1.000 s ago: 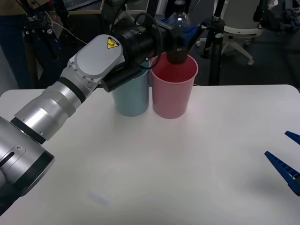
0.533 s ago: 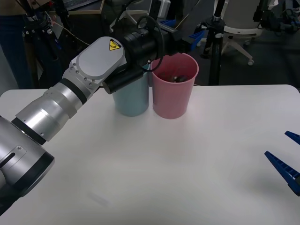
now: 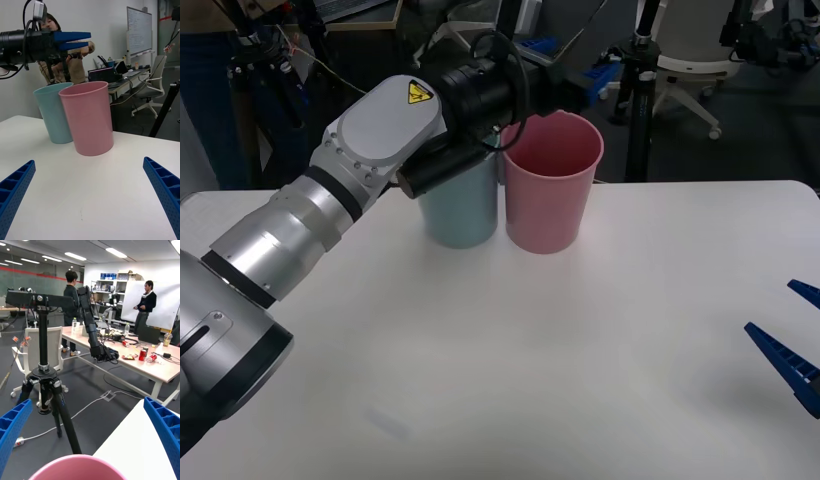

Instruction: Grasp the object on the table and drop it into the matching bin: aluminum can to the light blue bin, PET bottle to the pink bin.

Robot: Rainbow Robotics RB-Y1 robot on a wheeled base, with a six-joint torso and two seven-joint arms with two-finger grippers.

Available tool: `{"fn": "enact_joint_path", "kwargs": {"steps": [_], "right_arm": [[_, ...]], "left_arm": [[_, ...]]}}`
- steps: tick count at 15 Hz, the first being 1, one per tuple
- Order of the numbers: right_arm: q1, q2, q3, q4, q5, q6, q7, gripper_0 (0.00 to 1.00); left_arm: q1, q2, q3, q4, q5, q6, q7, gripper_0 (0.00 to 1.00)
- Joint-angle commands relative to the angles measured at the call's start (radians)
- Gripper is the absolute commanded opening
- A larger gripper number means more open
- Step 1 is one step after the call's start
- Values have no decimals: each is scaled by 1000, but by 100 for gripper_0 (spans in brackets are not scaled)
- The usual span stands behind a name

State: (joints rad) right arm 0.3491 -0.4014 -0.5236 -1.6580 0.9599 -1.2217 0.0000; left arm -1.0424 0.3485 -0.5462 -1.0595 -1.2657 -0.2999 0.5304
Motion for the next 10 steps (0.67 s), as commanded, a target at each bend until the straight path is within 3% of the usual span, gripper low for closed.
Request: {"fn": "enact_joint_path", "kwargs": {"steps": [1, 10], "right_arm": [[0, 0, 0, 0, 0, 0, 0, 100], [0, 0, 0, 0, 0, 0, 0, 100]], "left_arm": [[1, 49, 0, -7, 98, -59, -105, 100], [13, 257, 0, -45, 361, -272, -213, 100]]}}
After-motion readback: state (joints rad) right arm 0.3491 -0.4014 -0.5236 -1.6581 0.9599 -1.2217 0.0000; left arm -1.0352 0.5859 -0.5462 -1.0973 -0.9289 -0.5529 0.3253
